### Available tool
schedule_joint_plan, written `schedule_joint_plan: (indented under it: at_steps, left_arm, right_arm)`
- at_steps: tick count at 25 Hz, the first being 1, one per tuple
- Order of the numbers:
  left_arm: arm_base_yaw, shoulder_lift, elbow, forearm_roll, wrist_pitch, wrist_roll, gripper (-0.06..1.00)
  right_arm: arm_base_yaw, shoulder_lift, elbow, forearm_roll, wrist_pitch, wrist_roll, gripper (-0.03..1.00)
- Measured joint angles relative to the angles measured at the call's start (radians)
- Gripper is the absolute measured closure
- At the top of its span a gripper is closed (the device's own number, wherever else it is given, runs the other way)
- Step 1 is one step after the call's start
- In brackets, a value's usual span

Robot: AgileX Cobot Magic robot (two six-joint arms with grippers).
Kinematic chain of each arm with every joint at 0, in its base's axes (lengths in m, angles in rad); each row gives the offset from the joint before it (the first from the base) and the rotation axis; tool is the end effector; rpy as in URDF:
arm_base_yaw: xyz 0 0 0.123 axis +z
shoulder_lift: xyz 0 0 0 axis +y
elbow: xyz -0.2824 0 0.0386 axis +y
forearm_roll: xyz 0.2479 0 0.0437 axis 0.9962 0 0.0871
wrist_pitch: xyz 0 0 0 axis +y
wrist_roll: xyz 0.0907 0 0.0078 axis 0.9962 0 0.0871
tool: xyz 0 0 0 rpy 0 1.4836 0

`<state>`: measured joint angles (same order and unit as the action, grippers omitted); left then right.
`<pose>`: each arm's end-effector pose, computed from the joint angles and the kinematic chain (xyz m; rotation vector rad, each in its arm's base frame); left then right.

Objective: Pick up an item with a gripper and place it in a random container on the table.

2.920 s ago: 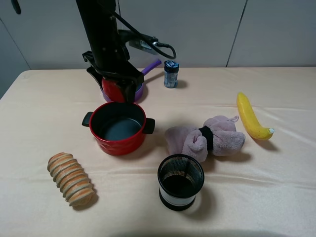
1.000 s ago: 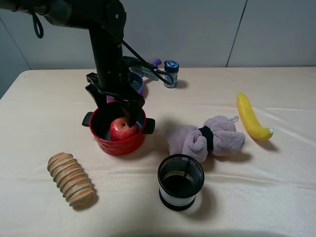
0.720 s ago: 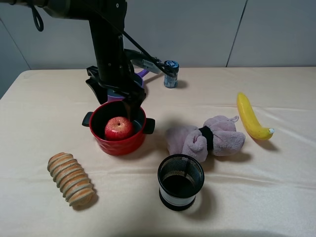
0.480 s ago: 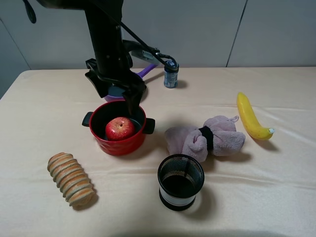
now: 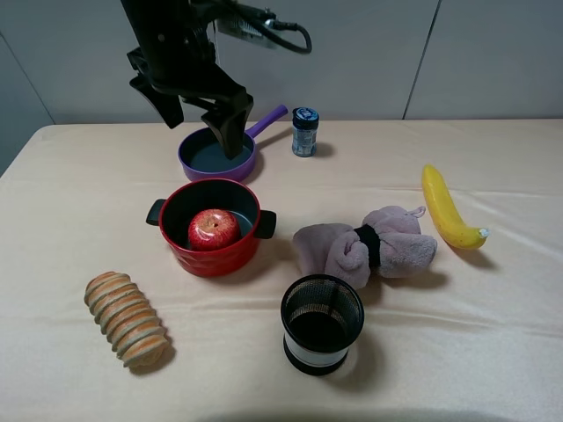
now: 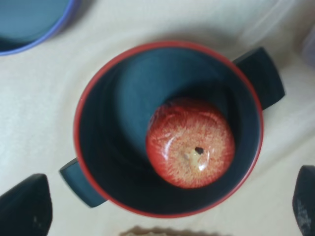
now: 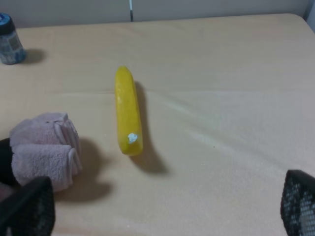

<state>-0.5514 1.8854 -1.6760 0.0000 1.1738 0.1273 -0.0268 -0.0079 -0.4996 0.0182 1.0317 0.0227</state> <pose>0.3409 -0.2097 0.2832 0.9559 2.7080 -0.0836 -0.0048 0.0016 0.2794 0.0491 2.0071 0.0190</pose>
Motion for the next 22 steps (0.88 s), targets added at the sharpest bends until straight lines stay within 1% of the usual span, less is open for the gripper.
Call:
schedule_joint_plan:
  at_steps: [9,13,16,22]
  left_arm:
    - [0.0,-0.143,0.0,0.0,0.002,0.008,-0.05]
    - [0.0,-0.19,0.012,0.0,0.002,0.034,-0.05]
    - [0.0,-0.233,0.065,0.0,0.002,0.058,-0.05]
    - [0.0,-0.334,0.225,0.0,0.002,0.069,-0.05]
  right_arm:
    - [0.0,0.0,0.0,0.0,0.0,0.0,0.27]
    - [0.0,0.0,0.0,0.0,0.0,0.0,0.27]
    - [0.0,0.0,0.0,0.0,0.0,0.0,0.27]
    - [0.0,0.0,0.0,0.0,0.0,0.0,0.27]
